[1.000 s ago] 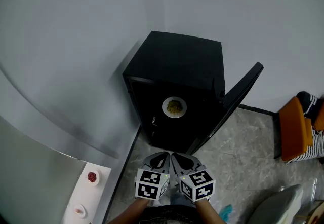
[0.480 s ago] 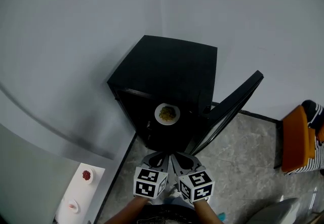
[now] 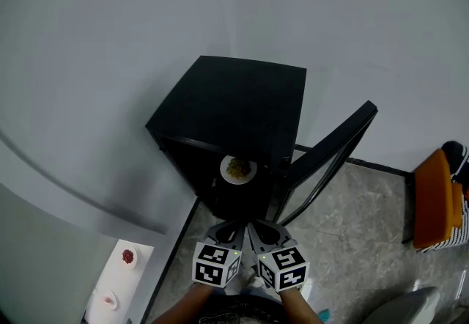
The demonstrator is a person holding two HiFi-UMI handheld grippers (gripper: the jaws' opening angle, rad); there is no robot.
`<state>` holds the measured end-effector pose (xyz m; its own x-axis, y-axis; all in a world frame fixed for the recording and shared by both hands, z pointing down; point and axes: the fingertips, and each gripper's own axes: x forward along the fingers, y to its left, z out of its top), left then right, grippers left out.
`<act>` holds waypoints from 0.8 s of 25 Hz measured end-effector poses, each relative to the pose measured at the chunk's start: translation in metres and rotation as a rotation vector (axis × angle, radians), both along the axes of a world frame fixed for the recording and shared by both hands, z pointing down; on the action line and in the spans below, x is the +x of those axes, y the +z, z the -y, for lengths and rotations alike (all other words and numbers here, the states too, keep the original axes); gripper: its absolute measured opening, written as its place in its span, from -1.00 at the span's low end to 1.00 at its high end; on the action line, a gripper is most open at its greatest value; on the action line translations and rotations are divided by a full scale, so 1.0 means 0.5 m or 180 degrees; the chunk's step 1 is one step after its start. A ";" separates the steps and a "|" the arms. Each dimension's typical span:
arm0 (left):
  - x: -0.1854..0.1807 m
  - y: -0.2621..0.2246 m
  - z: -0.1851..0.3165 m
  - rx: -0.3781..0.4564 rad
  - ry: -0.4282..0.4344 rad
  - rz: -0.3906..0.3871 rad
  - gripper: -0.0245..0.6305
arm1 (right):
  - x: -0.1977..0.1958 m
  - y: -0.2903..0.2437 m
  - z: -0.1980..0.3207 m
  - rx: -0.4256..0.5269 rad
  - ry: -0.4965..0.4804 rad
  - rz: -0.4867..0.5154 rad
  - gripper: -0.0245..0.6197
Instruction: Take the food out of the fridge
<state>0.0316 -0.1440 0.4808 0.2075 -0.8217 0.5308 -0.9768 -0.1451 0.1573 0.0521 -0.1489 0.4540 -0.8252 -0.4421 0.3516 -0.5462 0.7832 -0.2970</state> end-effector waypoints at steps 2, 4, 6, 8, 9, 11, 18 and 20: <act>0.003 0.007 0.006 -0.0013 0.0030 -0.0026 -0.88 | 0.003 0.000 0.008 0.0004 0.0037 0.0004 -0.86; 0.005 0.011 0.014 -0.0010 0.0074 -0.0056 -0.88 | 0.006 0.005 0.015 -0.0001 0.0086 -0.0006 -0.86; 0.003 0.011 0.023 0.0019 0.0104 -0.0137 -0.88 | 0.004 0.010 0.020 -0.0006 0.0125 -0.0035 -0.86; -0.005 0.013 0.034 0.0049 0.0120 -0.0251 -0.88 | -0.003 0.014 0.026 -0.0002 0.0156 -0.0074 -0.86; -0.010 0.015 0.040 0.0058 0.0135 -0.0308 -0.88 | -0.008 0.016 0.030 -0.0001 0.0176 -0.0093 -0.86; -0.022 0.019 0.052 0.0060 0.0182 -0.0413 -0.88 | -0.019 0.018 0.041 -0.0002 0.0234 -0.0126 -0.86; -0.100 0.027 0.097 0.0089 0.0304 -0.0780 -0.88 | -0.105 0.003 0.077 0.0032 0.0388 -0.0245 -0.86; -0.118 0.035 0.110 0.0069 0.0366 -0.0845 -0.88 | -0.123 0.004 0.086 0.0037 0.0462 -0.0281 -0.86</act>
